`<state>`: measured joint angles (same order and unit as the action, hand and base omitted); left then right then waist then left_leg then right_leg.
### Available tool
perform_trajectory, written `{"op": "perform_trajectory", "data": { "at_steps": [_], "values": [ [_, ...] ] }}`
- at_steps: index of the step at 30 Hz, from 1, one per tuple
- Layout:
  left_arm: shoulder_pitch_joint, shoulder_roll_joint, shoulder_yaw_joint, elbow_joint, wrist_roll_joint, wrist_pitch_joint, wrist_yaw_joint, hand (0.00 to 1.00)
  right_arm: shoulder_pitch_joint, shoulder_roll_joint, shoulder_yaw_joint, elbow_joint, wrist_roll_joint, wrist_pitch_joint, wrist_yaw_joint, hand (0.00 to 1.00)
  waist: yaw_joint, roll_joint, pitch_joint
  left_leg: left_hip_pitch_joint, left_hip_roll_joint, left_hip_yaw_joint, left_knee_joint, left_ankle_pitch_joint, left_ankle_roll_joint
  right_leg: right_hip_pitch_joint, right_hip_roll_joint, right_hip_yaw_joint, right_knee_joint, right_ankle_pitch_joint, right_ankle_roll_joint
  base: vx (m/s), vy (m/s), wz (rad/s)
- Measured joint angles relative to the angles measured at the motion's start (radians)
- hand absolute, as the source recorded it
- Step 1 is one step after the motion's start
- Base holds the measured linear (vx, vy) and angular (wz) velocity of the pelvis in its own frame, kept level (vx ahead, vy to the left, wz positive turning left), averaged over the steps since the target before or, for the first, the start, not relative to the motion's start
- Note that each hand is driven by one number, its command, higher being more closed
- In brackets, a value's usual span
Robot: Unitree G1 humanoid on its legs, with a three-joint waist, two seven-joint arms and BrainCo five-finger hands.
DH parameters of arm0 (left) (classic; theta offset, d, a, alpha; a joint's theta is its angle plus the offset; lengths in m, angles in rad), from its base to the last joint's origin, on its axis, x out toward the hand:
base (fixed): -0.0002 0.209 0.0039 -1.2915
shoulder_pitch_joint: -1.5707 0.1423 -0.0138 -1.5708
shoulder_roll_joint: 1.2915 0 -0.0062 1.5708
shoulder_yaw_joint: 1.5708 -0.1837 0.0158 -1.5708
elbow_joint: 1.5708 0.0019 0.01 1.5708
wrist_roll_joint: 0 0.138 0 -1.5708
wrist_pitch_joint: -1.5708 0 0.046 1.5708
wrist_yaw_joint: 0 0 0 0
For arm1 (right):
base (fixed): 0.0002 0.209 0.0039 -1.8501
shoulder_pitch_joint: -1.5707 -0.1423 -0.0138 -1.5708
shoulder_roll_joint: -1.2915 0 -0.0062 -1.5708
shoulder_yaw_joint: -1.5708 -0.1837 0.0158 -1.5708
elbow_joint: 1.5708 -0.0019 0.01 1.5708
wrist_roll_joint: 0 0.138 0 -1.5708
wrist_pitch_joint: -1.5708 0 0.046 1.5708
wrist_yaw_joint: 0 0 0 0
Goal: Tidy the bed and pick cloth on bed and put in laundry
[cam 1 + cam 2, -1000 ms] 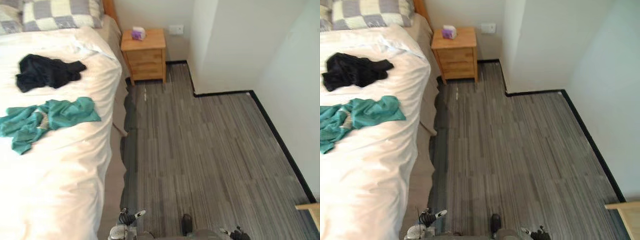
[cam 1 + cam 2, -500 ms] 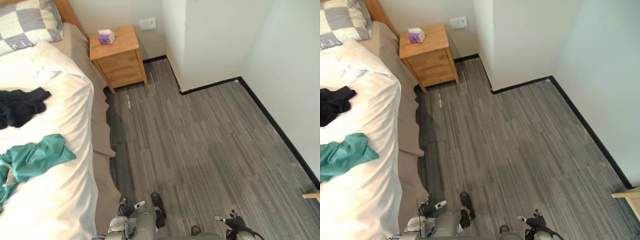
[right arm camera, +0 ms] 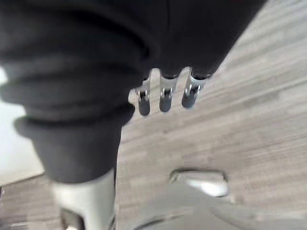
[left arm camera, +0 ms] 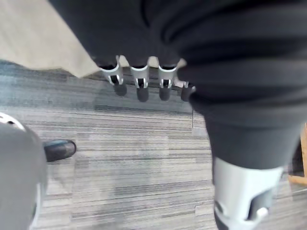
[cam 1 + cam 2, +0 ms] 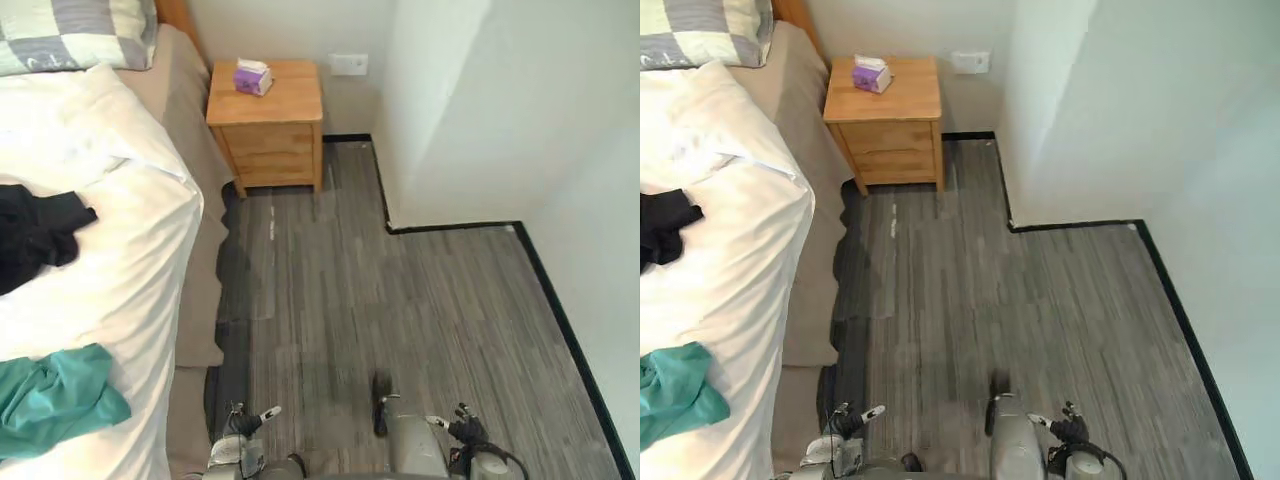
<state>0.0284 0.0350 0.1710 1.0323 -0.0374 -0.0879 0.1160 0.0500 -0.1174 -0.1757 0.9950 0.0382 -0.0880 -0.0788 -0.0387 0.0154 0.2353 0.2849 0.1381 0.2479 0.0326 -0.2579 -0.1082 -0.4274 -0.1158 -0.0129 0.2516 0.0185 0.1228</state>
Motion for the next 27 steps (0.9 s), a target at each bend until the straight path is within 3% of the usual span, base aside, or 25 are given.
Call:
{"op": "perform_trajectory", "data": {
  "at_steps": [1,2,3,4,5,7,10,13,15,16,17,18,19,20,21,22,24,25,26,27],
  "values": [
    [0.013,-0.003,0.038,-0.001,0.000,-0.004,-0.001,0.00,-0.003,0.002,0.007,0.003,0.000,0.002,0.009,0.00,0.003,0.000,-0.002,-0.005,0.023,0.001,0.088,-0.001,0.000,-0.033,0.014,0.015,0.138,0.013,-0.022,0.62,-0.479,0.25],
    [0.017,-0.014,0.041,-0.001,0.000,-0.004,-0.001,0.00,-0.004,-0.001,0.007,-0.001,0.000,-0.002,0.015,0.00,0.001,0.012,0.003,-0.034,0.050,-0.001,0.184,0.001,0.002,-0.031,0.020,0.001,0.183,-0.029,-0.038,0.62,-0.501,0.26],
    [0.026,-0.046,0.066,-0.003,0.000,-0.006,-0.002,0.00,-0.004,-0.018,0.007,-0.005,0.000,-0.002,0.018,0.00,0.000,0.049,0.002,-0.135,0.126,0.001,0.431,0.037,0.058,0.002,0.040,-0.027,0.195,-0.088,-0.066,0.46,-0.422,0.23],
    [0.034,-0.062,0.088,-0.010,0.000,-0.006,-0.002,0.00,-0.004,-0.030,0.010,-0.011,-0.001,0.001,0.017,0.00,0.002,0.066,0.008,-0.228,0.190,0.000,0.631,0.128,0.120,0.044,0.067,-0.047,0.182,-0.115,-0.088,0.68,-0.550,0.14],
    [0.032,-0.066,0.107,-0.019,-0.012,-0.005,-0.001,0.00,0.000,-0.040,0.025,-0.007,0.000,0.009,0.013,0.00,0.012,0.080,0.012,-0.314,0.254,0.007,0.843,0.139,0.111,0.118,0.097,-0.058,0.157,-0.139,-0.118,0.55,-0.415,0.00],
    [0.031,-0.062,0.104,-0.045,-0.015,-0.008,0.000,0.00,0.014,-0.038,0.044,-0.006,0.001,0.008,0.012,0.00,0.027,0.064,0.021,-0.369,0.263,0.040,0.969,0.109,0.072,0.257,0.103,-0.062,0.092,-0.168,-0.144,0.54,-0.381,-0.09],
    [0.031,-0.058,0.101,-0.055,-0.023,-0.014,-0.002,0.00,0.024,-0.034,0.058,0.004,0.001,0.008,0.012,0.00,0.040,0.049,0.016,-0.451,0.224,0.170,0.862,0.081,0.045,0.426,0.096,-0.069,-0.059,-0.172,-0.150,0.52,-0.302,0.05],
    [0.027,-0.059,0.096,-0.066,-0.038,-0.026,-0.002,0.00,0.014,-0.030,0.052,0.014,-0.004,0.016,0.013,0.00,0.054,0.045,0.014,-0.517,0.137,0.374,0.571,0.081,0.042,0.542,0.077,-0.117,-0.170,-0.186,-0.128,0.55,-0.144,0.34],
    [0.020,-0.057,0.095,-0.045,-0.038,-0.025,-0.002,0.00,0.018,-0.030,0.057,0.023,-0.012,0.021,0.013,0.00,0.049,0.042,0.009,-0.494,0.089,0.648,0.392,0.089,0.060,0.623,0.072,-0.177,-0.211,-0.235,-0.110,0.55,-0.056,0.67],
    [0.021,-0.058,0.094,-0.039,-0.038,-0.024,-0.002,0.00,0.021,-0.031,0.058,0.029,-0.013,0.023,0.012,0.00,0.049,0.045,0.000,-0.483,0.072,0.762,0.336,0.117,0.106,0.650,0.083,-0.206,-0.204,-0.272,-0.100,0.55,-0.019,0.83],
    [0.033,-0.062,0.095,-0.018,-0.039,-0.018,-0.004,0.00,0.028,-0.036,0.059,0.045,-0.019,0.026,0.012,0.00,0.053,0.056,-0.033,-0.475,0.054,0.835,0.265,0.120,0.261,0.651,0.108,-0.234,-0.137,-0.338,-0.082,0.57,0.006,1.25],
    [0.024,-0.034,0.095,-0.011,-0.033,-0.008,-0.009,0.00,0.018,-0.014,0.059,0.060,-0.036,0.033,0.010,0.00,0.048,0.004,-0.055,-0.464,-0.006,0.796,0.238,0.120,0.325,0.619,0.057,-0.271,0.012,-0.393,-0.049,0.57,0.014,1.21],
    [0.025,-0.031,0.094,-0.010,-0.030,-0.006,-0.009,0.00,0.018,-0.009,0.058,0.061,-0.045,0.034,0.014,0.00,0.049,-0.003,-0.055,-0.454,-0.026,0.764,0.213,0.113,0.336,0.596,0.047,-0.282,0.098,-0.393,-0.041,0.68,0.054,1.56],
    [0.028,-0.025,0.093,-0.008,-0.031,-0.003,-0.011,0.00,0.026,0.006,0.056,0.058,-0.052,0.030,0.017,0.00,0.046,-0.021,-0.054,-0.412,-0.060,0.685,0.187,0.112,0.334,0.522,0.016,-0.283,0.373,-0.331,0.049,0.57,0.036,1.31],
    [0.029,-0.018,0.085,-0.006,-0.031,0.003,-0.010,0.00,0.029,0.009,0.052,0.057,-0.050,0.028,0.017,0.00,0.043,-0.029,-0.054,-0.386,-0.071,0.641,0.187,0.103,0.320,0.491,-0.001,-0.260,0.507,-0.307,0.089,0.71,0.015,1.96],
    [0.031,-0.011,0.064,0.001,-0.030,0.004,-0.009,0.00,0.027,0.011,0.061,0.053,-0.057,0.028,0.017,0.00,0.038,-0.033,-0.052,-0.311,-0.082,0.558,0.185,0.086,0.293,0.431,-0.014,-0.200,0.727,-0.299,0.105,0.51,-0.051,1.56],
    [0.036,-0.014,0.058,0.016,-0.028,0.004,-0.009,0.00,0.030,0.003,0.066,0.029,-0.059,0.024,0.017,0.00,0.034,-0.011,-0.044,-0.223,-0.083,0.480,0.165,0.090,0.255,0.369,-0.060,-0.176,0.802,-0.307,0.090,0.66,-0.155,1.58],
    [0.039,-0.012,0.057,0.023,-0.024,0.005,-0.009,0.00,0.031,0.000,0.077,0.010,-0.058,0.019,0.016,0.00,0.024,-0.011,-0.051,-0.184,-0.085,0.409,0.133,0.100,0.239,0.321,-0.096,-0.168,0.756,-0.329,0.043,0.48,-0.172,1.52],
    [0.039,-0.012,0.056,0.025,-0.020,0.005,-0.009,0.00,0.031,0.001,0.075,0.006,-0.058,0.017,0.016,0.00,0.020,-0.011,-0.051,-0.171,-0.084,0.376,0.120,0.108,0.227,0.301,-0.105,-0.159,0.717,-0.341,0.023,0.38,-0.302,1.75],
    [0.040,-0.011,0.054,0.031,-0.017,0.004,-0.010,0.00,0.031,0.002,0.074,0.000,-0.057,0.015,0.015,0.00,0.001,-0.011,-0.051,-0.150,-0.077,0.300,0.092,0.125,0.199,0.263,-0.105,-0.108,0.582,-0.351,0.006,0.29,-0.294,1.64]
  ]
}}
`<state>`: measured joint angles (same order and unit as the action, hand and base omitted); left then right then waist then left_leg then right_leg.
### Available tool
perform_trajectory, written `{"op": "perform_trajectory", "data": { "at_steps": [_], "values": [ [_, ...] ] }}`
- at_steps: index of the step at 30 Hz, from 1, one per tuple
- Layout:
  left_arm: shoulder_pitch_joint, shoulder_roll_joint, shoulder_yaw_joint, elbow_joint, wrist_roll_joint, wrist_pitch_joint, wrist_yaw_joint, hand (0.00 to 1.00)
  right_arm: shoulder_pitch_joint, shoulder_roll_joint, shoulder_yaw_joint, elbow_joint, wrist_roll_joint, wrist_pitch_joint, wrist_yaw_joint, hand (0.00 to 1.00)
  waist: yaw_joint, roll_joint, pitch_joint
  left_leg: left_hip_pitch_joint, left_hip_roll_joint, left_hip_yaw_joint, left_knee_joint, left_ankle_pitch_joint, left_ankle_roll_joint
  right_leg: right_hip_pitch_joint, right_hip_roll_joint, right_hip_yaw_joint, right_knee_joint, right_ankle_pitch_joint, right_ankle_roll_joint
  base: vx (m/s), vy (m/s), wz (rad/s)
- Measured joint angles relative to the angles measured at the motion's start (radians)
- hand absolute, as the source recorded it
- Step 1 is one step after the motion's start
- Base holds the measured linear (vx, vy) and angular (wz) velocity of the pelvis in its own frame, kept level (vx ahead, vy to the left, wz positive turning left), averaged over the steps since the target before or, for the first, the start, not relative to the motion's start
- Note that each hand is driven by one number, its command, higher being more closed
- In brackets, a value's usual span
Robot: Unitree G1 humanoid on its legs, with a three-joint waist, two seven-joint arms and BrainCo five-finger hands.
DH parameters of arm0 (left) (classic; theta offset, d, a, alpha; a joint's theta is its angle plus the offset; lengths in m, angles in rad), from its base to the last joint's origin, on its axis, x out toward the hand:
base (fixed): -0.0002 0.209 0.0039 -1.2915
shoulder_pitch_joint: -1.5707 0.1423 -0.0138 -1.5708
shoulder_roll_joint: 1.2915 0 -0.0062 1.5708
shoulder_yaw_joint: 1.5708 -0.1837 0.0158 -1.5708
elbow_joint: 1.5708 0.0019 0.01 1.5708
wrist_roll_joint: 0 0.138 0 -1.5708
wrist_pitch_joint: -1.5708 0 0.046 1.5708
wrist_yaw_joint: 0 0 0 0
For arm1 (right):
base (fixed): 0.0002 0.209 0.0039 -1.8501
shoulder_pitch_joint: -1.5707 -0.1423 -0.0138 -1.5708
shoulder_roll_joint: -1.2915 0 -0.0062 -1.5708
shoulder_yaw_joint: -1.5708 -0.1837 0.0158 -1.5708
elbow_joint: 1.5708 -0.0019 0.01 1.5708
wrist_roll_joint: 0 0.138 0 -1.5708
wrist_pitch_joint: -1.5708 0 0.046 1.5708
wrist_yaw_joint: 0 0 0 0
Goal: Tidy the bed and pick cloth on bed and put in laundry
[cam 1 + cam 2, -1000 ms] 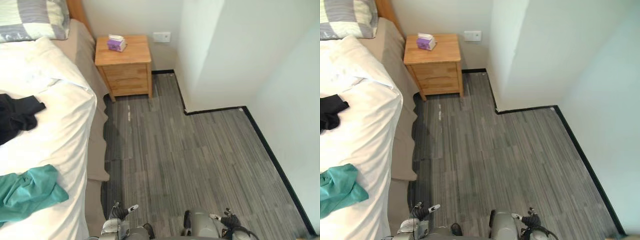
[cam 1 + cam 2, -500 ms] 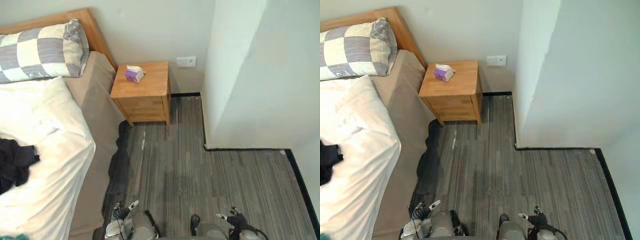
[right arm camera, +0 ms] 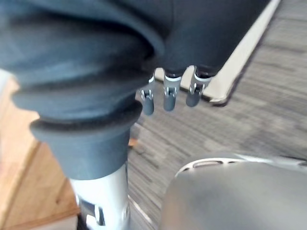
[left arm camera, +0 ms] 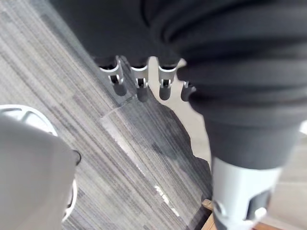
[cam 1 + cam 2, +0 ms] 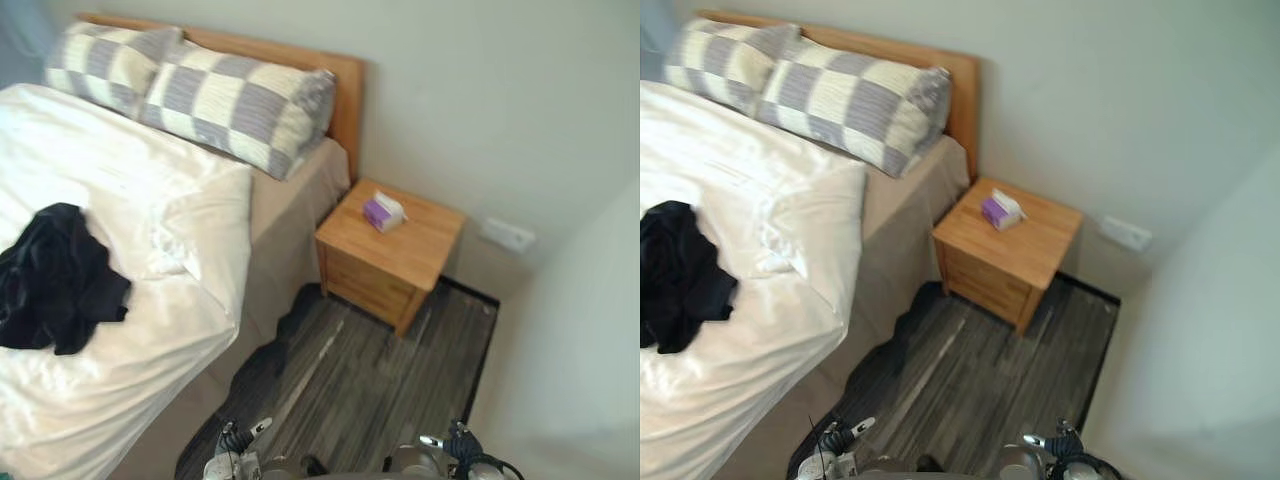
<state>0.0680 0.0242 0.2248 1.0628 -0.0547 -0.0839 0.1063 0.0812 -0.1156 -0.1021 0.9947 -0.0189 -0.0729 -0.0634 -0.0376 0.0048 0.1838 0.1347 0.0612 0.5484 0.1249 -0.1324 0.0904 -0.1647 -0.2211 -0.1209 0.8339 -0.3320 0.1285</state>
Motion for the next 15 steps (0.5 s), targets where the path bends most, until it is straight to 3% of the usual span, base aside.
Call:
{"op": "perform_trajectory", "data": {
  "at_steps": [1,2,3,4,5,7,8,10,12,15],
  "values": [
    [-0.002,-0.001,0.000,0.004,0.002,0.000,0.000,0.00,0.000,0.000,-0.001,0.000,0.000,-0.001,-0.001,0.00,-0.004,0.001,-0.001,0.001,0.009,-0.058,-0.017,0.012,-0.019,-0.008,0.015,0.068,-0.145,0.005,0.002,0.39,-0.484,2.12],
    [-0.009,0.005,0.000,0.004,0.007,0.000,0.000,0.00,0.000,0.004,-0.002,0.003,0.000,-0.001,-0.002,0.00,-0.001,-0.004,-0.001,-0.008,0.016,-0.132,-0.045,0.017,-0.062,-0.015,0.033,0.198,-0.378,0.054,-0.004,0.21,-0.385,1.64],
    [-0.010,0.007,0.002,0.003,0.006,0.000,-0.001,0.00,-0.001,0.008,-0.003,0.005,0.000,0.000,-0.002,0.00,-0.001,-0.010,-0.001,-0.011,0.016,-0.159,-0.053,0.019,-0.077,-0.017,0.033,0.240,-0.460,0.081,-0.001,0.24,-0.522,1.67],
    [-0.010,0.023,0.003,0.002,0.007,-0.001,-0.001,0.00,-0.001,0.019,-0.007,0.015,0.002,0.003,-0.005,0.00,0.001,-0.037,-0.008,-0.016,0.003,-0.217,-0.068,0.025,-0.115,-0.015,0.026,0.317,-0.604,0.135,0.016,0.26,-0.570,1.36],
    [-0.010,0.036,0.006,0.006,0.007,0.001,0.000,0.00,0.000,0.022,-0.008,0.033,0.010,0.007,-0.008,0.00,-0.001,-0.052,-0.012,-0.002,-0.004,-0.261,-0.090,0.037,-0.146,0.001,0.036,0.333,-0.593,0.228,0.059,0.37,-0.662,1.32],
    [0.002,-0.013,0.025,0.002,0.008,-0.001,0.000,0.00,-0.001,-0.019,-0.023,0.041,0.012,0.011,-0.018,0.00,0.008,0.022,-0.013,0.033,0.062,-0.291,-0.120,0.058,-0.178,0.004,0.085,0.285,-0.529,0.188,0.016,0.33,-0.461,0.70],
    [0.009,-0.029,0.029,0.003,0.011,-0.001,-0.003,0.00,-0.005,-0.028,-0.026,0.037,0.013,0.011,-0.023,0.00,0.008,0.044,-0.011,0.031,0.090,-0.301,-0.096,0.058,-0.182,0.009,0.104,0.254,-0.493,0.163,-0.004,0.26,-0.362,0.52],
    [0.007,-0.049,0.068,-0.010,0.027,0.000,-0.015,0.00,0.011,-0.019,-0.044,0.036,0.012,0.015,-0.028,0.00,-0.006,0.047,-0.011,-0.011,0.136,-0.299,0.033,0.044,-0.200,0.068,0.111,0.178,-0.484,0.143,-0.032,0.25,-0.345,0.93],
    [0.013,-0.051,0.105,-0.044,0.028,-0.001,-0.013,0.00,0.055,-0.009,-0.036,0.006,0.012,0.016,-0.030,0.00,0.010,0.033,-0.007,-0.113,0.223,-0.247,0.306,0.036,-0.210,0.182,0.114,0.097,-0.534,0.152,-0.064,0.24,-0.304,0.98],
    [0.014,-0.052,0.102,-0.051,0.026,-0.001,-0.006,0.00,0.061,-0.009,-0.036,0.002,0.012,0.014,-0.034,0.00,0.030,0.032,-0.009,-0.124,0.248,-0.098,0.338,0.028,-0.203,0.247,0.102,0.072,-0.585,0.154,-0.067,0.18,-0.096,0.26]
  ]
}}
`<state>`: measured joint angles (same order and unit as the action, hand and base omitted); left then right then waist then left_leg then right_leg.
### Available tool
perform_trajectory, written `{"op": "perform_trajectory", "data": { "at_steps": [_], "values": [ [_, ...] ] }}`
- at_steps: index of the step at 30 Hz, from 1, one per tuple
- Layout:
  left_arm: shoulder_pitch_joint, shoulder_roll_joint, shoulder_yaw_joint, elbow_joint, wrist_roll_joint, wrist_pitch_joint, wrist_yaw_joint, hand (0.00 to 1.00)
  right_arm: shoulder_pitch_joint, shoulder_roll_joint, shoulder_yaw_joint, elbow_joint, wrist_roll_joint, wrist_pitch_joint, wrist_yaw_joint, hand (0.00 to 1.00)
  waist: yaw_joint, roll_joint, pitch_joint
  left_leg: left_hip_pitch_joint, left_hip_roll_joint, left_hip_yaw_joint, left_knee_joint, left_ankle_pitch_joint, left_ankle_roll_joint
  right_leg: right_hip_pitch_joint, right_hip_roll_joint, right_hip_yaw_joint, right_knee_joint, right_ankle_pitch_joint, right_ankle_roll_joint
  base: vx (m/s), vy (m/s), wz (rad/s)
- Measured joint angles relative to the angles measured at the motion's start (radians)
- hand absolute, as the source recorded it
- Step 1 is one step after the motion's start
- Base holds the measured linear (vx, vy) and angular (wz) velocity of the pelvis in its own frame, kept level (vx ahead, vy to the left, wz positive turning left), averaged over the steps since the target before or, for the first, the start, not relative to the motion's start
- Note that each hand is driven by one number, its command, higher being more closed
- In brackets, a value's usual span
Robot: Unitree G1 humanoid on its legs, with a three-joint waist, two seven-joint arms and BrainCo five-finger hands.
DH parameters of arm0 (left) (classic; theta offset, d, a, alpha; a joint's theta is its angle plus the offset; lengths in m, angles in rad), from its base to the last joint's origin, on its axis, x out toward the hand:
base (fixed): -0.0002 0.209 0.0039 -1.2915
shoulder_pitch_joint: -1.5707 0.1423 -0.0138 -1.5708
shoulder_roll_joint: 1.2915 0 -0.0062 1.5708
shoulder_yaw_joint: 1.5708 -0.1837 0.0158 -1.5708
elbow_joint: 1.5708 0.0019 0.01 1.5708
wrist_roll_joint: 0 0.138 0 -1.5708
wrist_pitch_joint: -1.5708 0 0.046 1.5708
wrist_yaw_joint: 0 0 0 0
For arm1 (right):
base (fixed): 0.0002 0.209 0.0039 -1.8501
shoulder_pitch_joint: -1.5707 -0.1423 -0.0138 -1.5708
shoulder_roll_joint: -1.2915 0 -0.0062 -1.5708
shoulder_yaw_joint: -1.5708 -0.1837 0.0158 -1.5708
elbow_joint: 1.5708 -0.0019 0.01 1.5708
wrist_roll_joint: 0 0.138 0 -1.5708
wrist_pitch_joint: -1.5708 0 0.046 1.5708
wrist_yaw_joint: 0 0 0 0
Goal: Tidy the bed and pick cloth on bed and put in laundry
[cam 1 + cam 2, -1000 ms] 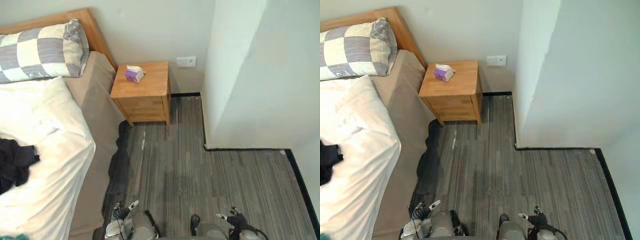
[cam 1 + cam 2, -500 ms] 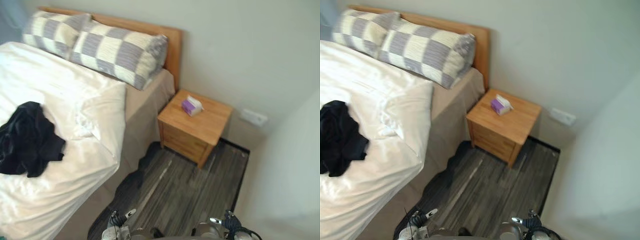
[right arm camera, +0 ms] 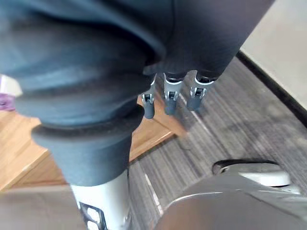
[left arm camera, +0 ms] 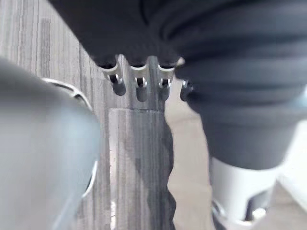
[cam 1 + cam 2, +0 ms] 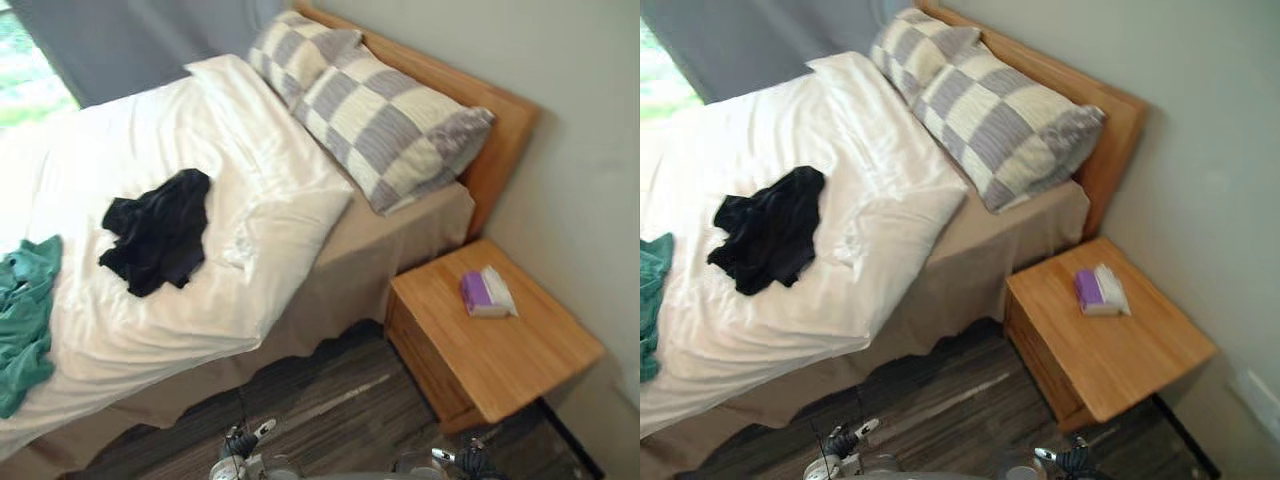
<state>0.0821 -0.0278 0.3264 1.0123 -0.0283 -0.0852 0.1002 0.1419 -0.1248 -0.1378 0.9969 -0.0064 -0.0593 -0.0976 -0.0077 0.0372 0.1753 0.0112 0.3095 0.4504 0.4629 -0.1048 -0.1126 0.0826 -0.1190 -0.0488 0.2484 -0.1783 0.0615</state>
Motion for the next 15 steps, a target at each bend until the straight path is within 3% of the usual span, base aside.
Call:
{"op": "perform_trajectory", "data": {
  "at_steps": [3,4,7,9,10,11,13,15],
  "values": [
    [-0.002,-0.002,-0.011,0.014,0.001,0.001,0.011,0.00,-0.007,-0.004,-0.004,0.009,-0.001,0.002,-0.001,0.00,-0.005,0.009,-0.006,0.002,-0.083,0.053,-0.281,0.048,0.036,-0.001,-0.020,-0.004,-0.027,0.005,0.017,0.17,0.089,0.15],
    [-0.007,0.009,-0.023,0.018,0.002,0.002,0.012,0.00,-0.006,0.003,-0.007,0.019,-0.002,0.006,-0.006,0.00,-0.006,-0.008,-0.022,0.011,-0.126,0.047,-0.337,0.084,0.058,0.001,-0.038,-0.010,-0.062,0.024,0.044,0.23,0.104,0.38],
    [-0.012,0.048,-0.054,0.019,0.000,0.002,0.013,0.00,-0.010,0.026,-0.007,0.042,-0.020,0.019,-0.007,0.00,0.009,-0.047,-0.022,-0.013,-0.163,0.042,-0.336,0.085,0.061,0.044,-0.072,-0.027,-0.167,0.046,0.065,0.13,0.048,0.29],
    [-0.011,0.054,-0.060,0.019,0.000,0.001,0.014,0.00,-0.007,0.029,-0.007,0.042,-0.037,0.022,-0.006,0.00,0.022,-0.050,-0.026,0.008,-0.167,0.047,-0.339,0.085,0.061,0.068,-0.075,-0.033,-0.176,0.056,0.064,0.05,0.017,0.04],
    [-0.005,0.058,-0.060,0.019,0.001,0.001,0.014,0.00,-0.007,0.027,-0.007,0.041,-0.037,0.021,-0.003,0.00,0.021,-0.040,-0.028,0.027,-0.168,0.047,-0.358,0.086,0.061,0.071,-0.075,-0.035,-0.166,0.055,0.065,0.02,-0.001,-0.04],
    [-0.001,0.050,-0.062,0.023,0.001,0.002,0.013,0.00,-0.008,0.019,-0.009,0.038,-0.037,0.021,0.003,0.00,0.020,-0.031,-0.032,0.044,-0.173,0.047,-0.391,0.086,0.061,0.060,-0.076,-0.038,-0.135,0.046,0.072,0.00,0.000,0.00],
    [-0.016,0.051,-0.090,0.046,0.002,0.001,0.011,0.00,-0.007,0.020,-0.011,0.035,-0.038,0.020,0.006,0.00,0.015,-0.040,-0.027,0.063,-0.209,0.050,-0.441,0.075,0.062,0.018,-0.101,-0.043,-0.019,-0.008,0.088,-0.07,0.035,0.16],
    [-0.020,0.057,-0.135,0.064,0.004,0.010,0.010,0.00,-0.009,0.018,-0.014,-0.002,-0.033,0.019,0.008,0.00,-0.013,-0.034,-0.021,0.091,-0.216,0.043,-0.479,0.070,0.062,-0.099,-0.118,-0.028,0.264,-0.010,0.107,-0.06,0.012,0.46]
  ]
}}
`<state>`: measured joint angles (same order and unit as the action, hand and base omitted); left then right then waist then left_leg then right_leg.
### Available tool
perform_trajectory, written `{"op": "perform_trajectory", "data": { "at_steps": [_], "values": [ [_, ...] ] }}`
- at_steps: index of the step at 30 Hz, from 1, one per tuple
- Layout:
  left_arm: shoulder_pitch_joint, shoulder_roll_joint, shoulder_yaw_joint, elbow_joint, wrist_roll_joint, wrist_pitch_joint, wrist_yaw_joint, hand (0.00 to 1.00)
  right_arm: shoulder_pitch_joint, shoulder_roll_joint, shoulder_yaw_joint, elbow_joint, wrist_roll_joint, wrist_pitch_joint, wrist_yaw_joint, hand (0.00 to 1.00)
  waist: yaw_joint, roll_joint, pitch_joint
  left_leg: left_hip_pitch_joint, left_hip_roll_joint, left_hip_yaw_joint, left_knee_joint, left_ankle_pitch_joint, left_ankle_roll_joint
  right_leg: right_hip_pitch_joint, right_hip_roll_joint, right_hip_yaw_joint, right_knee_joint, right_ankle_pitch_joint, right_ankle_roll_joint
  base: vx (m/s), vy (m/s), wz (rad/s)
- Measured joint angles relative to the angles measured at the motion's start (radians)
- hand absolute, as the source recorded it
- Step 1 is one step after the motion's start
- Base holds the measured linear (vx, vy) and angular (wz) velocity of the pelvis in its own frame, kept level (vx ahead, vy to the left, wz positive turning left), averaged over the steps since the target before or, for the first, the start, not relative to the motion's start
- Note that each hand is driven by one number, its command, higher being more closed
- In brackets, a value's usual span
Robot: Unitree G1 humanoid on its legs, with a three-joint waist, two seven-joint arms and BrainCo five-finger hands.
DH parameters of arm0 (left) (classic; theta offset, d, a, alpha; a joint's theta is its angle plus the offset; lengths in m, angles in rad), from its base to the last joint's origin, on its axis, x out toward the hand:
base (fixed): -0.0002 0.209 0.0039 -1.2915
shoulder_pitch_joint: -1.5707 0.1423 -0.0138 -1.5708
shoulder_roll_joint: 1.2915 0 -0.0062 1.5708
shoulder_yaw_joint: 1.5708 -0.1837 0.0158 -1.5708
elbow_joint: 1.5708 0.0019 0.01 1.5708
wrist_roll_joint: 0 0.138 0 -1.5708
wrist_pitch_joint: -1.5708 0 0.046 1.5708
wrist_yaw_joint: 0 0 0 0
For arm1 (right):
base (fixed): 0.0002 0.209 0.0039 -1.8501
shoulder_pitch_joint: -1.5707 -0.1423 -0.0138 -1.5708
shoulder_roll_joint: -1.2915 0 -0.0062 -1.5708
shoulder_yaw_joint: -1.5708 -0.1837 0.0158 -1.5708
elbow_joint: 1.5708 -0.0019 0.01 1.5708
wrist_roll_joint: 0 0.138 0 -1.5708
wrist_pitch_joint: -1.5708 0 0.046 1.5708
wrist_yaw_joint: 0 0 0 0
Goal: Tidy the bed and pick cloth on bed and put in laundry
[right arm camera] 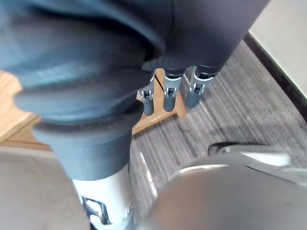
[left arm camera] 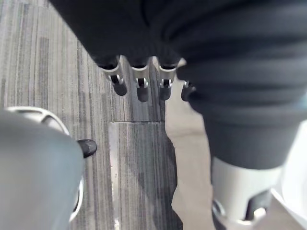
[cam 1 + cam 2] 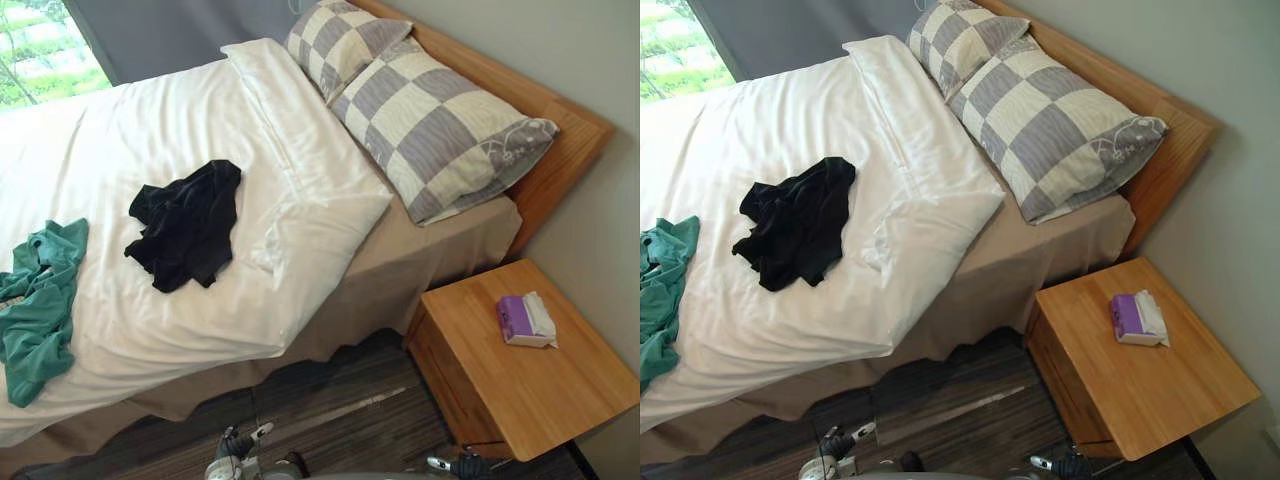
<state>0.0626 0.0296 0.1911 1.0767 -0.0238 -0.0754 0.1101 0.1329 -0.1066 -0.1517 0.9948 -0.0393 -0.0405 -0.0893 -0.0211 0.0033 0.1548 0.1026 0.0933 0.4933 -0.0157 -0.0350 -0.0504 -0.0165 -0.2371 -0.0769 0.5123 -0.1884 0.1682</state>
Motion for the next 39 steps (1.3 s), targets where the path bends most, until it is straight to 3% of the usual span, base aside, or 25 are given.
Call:
{"op": "perform_trajectory", "data": {
  "at_steps": [1,2,3,5,6,7,8,9,12,13,16,20,24,26,35,39],
  "values": [
    [-0.001,0.012,-0.003,0.001,-0.001,0.003,0.000,0.00,0.007,0.009,0.002,-0.026,-0.001,-0.003,0.000,0.00,-0.009,-0.014,0.007,0.024,-0.008,-0.006,-0.024,0.000,0.000,-0.054,-0.013,0.010,0.131,0.029,-0.001,0.02,0.036,0.46],
    [0.000,0.022,-0.002,0.001,0.000,0.005,0.000,0.00,0.007,0.015,0.009,-0.042,0.000,-0.007,0.000,0.00,-0.018,-0.008,0.017,0.034,-0.006,-0.015,-0.030,0.002,0.000,-0.110,-0.010,0.029,0.230,0.041,-0.030,0.02,0.029,0.42],
    [0.003,0.040,0.000,-0.004,0.001,0.007,0.001,0.00,0.010,0.020,0.032,-0.076,-0.001,-0.011,-0.003,0.00,-0.021,-0.031,0.014,0.033,0.004,-0.018,-0.033,0.002,0.000,-0.149,0.013,0.046,0.210,-0.022,-0.040,0.01,0.002,0.27],
    [-0.004,0.060,0.000,-0.005,0.006,0.010,0.001,0.00,0.012,0.023,0.058,-0.095,-0.001,-0.016,-0.004,0.00,-0.021,-0.048,0.019,0.028,0.016,-0.025,-0.038,0.003,-0.002,-0.164,0.043,0.058,0.133,-0.046,-0.047,0.03,-0.078,0.20],
    [-0.005,0.074,0.000,-0.005,0.019,0.015,0.001,0.00,0.028,0.024,0.079,-0.150,0.001,-0.018,-0.005,0.00,-0.023,-0.050,0.021,0.009,0.050,-0.035,-0.041,0.017,-0.023,-0.159,0.119,0.082,-0.076,-0.043,-0.059,0.05,-0.110,0.22],
    [-0.005,0.076,0.001,-0.004,0.019,0.015,0.001,0.00,0.034,0.025,0.082,-0.167,0.001,-0.018,-0.005,0.00,-0.024,-0.050,0.021,0.004,0.053,-0.039,-0.042,0.019,-0.026,-0.155,0.129,0.093,-0.125,-0.035,-0.061,0.09,-0.146,0.28],
    [-0.006,0.089,0.013,-0.003,0.025,0.016,0.000,0.00,0.055,0.032,0.087,-0.234,0.005,-0.021,-0.005,0.00,-0.026,-0.063,0.017,-0.013,0.045,-0.048,-0.052,0.033,-0.047,-0.140,0.139,0.126,-0.241,0.050,-0.095,0.16,-0.166,0.41],
    [-0.005,0.075,0.018,0.005,0.045,0.018,-0.002,0.00,0.069,0.035,0.083,-0.321,0.013,-0.021,-0.008,0.00,-0.044,-0.051,0.020,-0.006,0.048,-0.048,-0.076,0.064,-0.066,-0.124,0.148,0.104,-0.265,0.101,-0.101,0.21,-0.181,0.42],
    [-0.002,0.058,0.031,0.005,0.074,0.019,-0.002,0.00,0.082,0.041,0.081,-0.480,0.021,-0.022,-0.021,0.00,-0.048,-0.012,0.023,-0.002,0.072,-0.029,-0.085,0.081,-0.065,-0.122,0.168,0.101,-0.271,0.106,-0.106,0.20,-0.111,-0.02],
    [-0.003,0.056,0.039,0.004,0.079,0.021,-0.002,0.00,0.095,0.038,0.081,-0.628,0.020,-0.023,-0.022,0.00,-0.052,0.002,0.023,0.007,0.082,-0.020,-0.085,0.081,-0.065,-0.113,0.177,0.103,-0.275,0.106,-0.106,0.18,-0.072,-0.14],
    [0.000,0.061,0.039,-0.003,0.098,0.011,-0.004,0.00,0.104,0.005,0.079,-0.928,-0.023,-0.053,-0.026,0.00,-0.050,-0.006,0.021,0.034,0.085,-0.008,-0.084,0.082,-0.067,-0.069,0.183,0.101,-0.304,0.106,-0.106,0.15,-0.029,0.02],
    [0.011,0.068,0.027,-0.005,0.120,0.004,-0.022,0.00,0.001,-0.053,0.130,-1.166,-0.119,-0.075,-0.026,0.00,-0.048,-0.025,0.011,0.017,0.087,-0.007,-0.079,0.082,-0.068,-0.054,0.179,0.104,-0.369,0.135,-0.100,0.05,-0.002,0.02],
    [0.014,0.088,0.010,-0.002,0.128,0.004,-0.023,0.00,-0.224,-0.126,0.308,-1.191,-0.189,-0.087,-0.020,0.00,-0.041,-0.026,0.011,0.011,0.087,-0.001,-0.079,0.082,-0.068,-0.049,0.180,0.108,-0.414,0.168,-0.099,-0.03,0.003,-0.04],
    [0.014,0.095,0.009,-0.002,0.127,0.004,-0.024,0.00,-0.383,-0.152,0.392,-1.165,-0.207,-0.093,-0.019,0.00,-0.019,-0.024,0.010,-0.003,0.092,-0.005,-0.080,0.083,-0.067,-0.048,0.184,0.107,-0.436,0.188,-0.100,-0.10,0.001,0.04],
    [0.056,0.107,0.008,-0.007,0.094,-0.002,-0.024,0.00,-0.895,-0.271,0.483,-0.837,-0.208,-0.087,-0.020,0.00,0.030,-0.023,0.011,-0.108,0.091,-0.080,-0.087,0.129,-0.044,-0.101,0.181,0.064,-0.472,0.238,-0.118,-0.08,-0.002,0.19],
    [0.057,0.116,0.008,-0.016,0.073,-0.020,-0.024,0.00,-1.055,-0.298,0.482,-0.714,-0.227,-0.081,-0.040,0.00,0.040,-0.003,0.033,-0.173,0.086,-0.113,-0.087,0.165,-0.039,-0.151,0.181,0.032,-0.468,0.254,-0.127,-0.05,-0.001,0.24]
  ]
}}
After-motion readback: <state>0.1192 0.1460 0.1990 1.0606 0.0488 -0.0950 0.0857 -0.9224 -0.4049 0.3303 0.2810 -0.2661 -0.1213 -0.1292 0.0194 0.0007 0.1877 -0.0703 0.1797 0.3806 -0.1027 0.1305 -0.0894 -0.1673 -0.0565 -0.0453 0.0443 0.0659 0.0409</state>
